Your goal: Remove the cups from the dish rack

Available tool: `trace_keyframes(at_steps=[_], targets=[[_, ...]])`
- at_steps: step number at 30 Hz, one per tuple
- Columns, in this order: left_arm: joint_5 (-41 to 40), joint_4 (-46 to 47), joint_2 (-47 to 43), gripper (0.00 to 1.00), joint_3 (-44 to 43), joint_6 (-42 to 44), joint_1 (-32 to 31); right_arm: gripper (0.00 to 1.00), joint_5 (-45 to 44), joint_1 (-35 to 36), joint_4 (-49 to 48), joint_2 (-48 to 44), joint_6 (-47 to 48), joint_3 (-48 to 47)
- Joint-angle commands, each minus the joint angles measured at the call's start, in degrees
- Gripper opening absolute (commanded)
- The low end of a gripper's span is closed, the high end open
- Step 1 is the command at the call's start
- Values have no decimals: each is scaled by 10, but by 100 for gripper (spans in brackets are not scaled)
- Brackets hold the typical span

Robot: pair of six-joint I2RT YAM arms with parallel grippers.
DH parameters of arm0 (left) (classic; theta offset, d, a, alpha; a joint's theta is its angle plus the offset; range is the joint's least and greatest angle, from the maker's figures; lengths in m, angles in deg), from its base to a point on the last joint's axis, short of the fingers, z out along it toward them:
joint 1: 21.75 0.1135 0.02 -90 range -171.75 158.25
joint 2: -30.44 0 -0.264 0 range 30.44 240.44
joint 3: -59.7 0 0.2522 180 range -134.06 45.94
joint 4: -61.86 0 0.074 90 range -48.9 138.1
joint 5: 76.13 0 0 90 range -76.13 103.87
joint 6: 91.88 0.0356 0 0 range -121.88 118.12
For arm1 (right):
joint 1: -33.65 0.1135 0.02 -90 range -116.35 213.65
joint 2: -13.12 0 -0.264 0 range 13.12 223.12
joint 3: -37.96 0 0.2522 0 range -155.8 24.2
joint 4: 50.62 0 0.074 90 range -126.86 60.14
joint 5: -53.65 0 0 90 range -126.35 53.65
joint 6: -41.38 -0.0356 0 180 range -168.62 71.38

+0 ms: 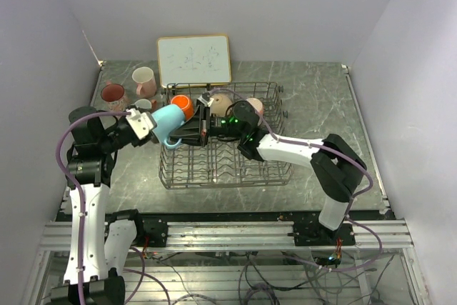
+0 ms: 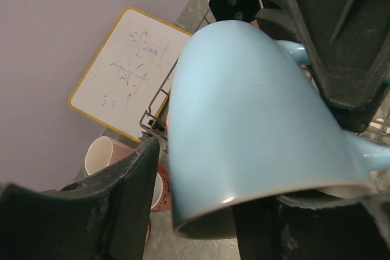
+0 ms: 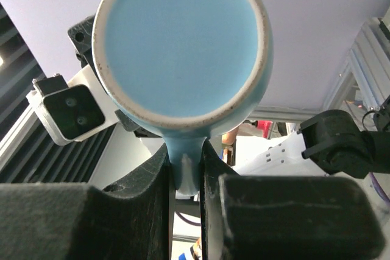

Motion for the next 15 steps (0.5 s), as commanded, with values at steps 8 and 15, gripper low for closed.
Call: trace_keyframes(at_steps=[8,15], targets=[[33,-46,21,32,-41,14,-5,15,22,30,-95,47,-44,-59],[-146,-166,127,7,-102,40,-4,68,18,-24,12,3,31,-16]])
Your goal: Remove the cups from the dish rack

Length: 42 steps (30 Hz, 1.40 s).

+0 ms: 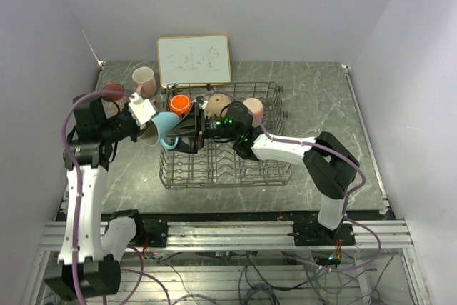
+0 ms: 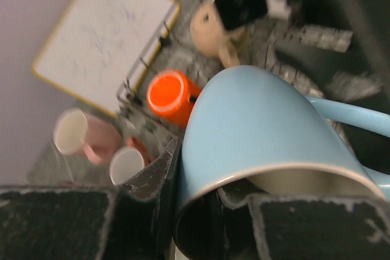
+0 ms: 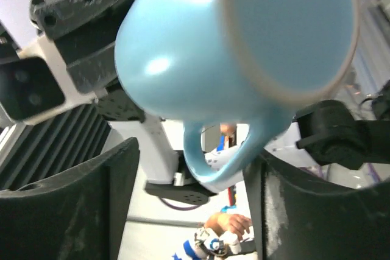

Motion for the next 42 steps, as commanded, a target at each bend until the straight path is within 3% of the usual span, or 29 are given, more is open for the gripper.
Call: trace_keyframes(at_steps=[1,6,9,14,24,39,41,42], targets=[[-150,-100,78,7,-53,13,-1,72,-3,-47,85,-58,92,14],[-350,-130,148,7,-82,-25,-1,84,-59,-101,335,-124,261,10],[-459,-144,199,7,-97,-34,7,85,-90,-121,404,-150,314,12],[-554,-131,270,7,-105,-34,46,86,-143,-132,493,-180,383,0],[-564,-16,383,7,-107,-34,130,86,-218,-132,594,-214,457,-13],[-544,48,519,7,-180,-63,166,82,-248,-132,632,-223,483,-22],[-542,36,532,13,-187,-58,172,82,-250,-132,635,-221,484,-26],[-544,33,536,23,-187,-54,175,82,-251,-132,638,-219,485,-28]])
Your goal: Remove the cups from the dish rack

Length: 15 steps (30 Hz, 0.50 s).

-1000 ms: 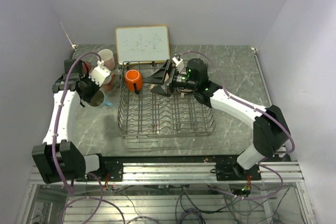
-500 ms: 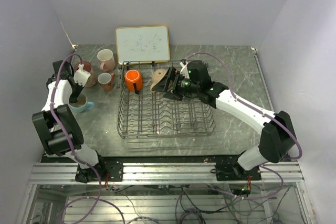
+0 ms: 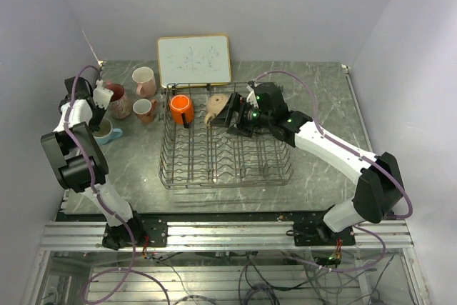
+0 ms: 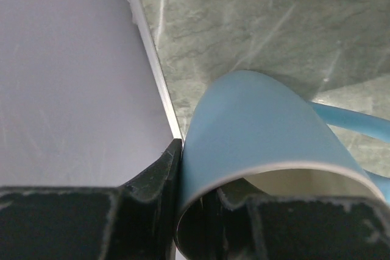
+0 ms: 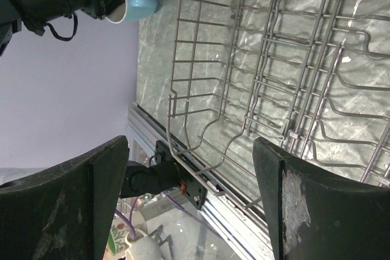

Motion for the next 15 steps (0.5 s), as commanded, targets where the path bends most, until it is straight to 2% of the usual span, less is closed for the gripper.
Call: trace_keyframes(at_steps=[1,7,15], targets=[[6,19,10,33,-24,2,19,82,-17,-1,14,-11,15,-28],[19,28,-15,83,-14,11,33,83,-40,-1,33,2,31,-52],[76,-39,-74,98,-61,5,36,84,-134,0,99,47,94,-110]])
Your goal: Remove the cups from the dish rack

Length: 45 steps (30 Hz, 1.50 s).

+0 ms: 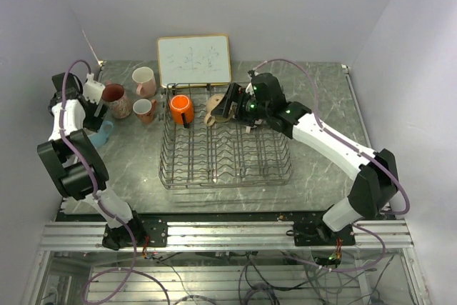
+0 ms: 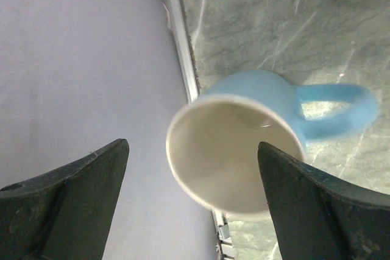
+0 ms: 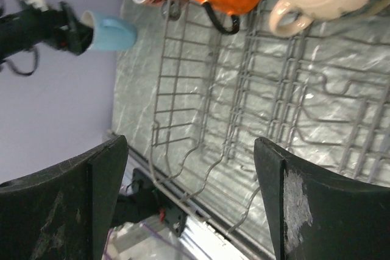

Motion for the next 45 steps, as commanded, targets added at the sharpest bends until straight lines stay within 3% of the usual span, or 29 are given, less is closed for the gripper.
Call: trace_keyframes(at_steps=[1,8,15,27,45], targets=[[62,-61,-54,99,-59,-4,5,84,-87,1,62,33,59,-44],[173,-188,-97,100,-137,-57,-18,84,-262,53,155,147,102,-158],[188,-215,-170,99,-82,-88,-97,81,-413,105,247,333,58,-338],[203,-231,-214,100,-53,-82,-107,73,-468,119,243,443,52,-434],[219,-234,-227,100,-79,-88,-107,50,-538,124,237,462,37,-410]])
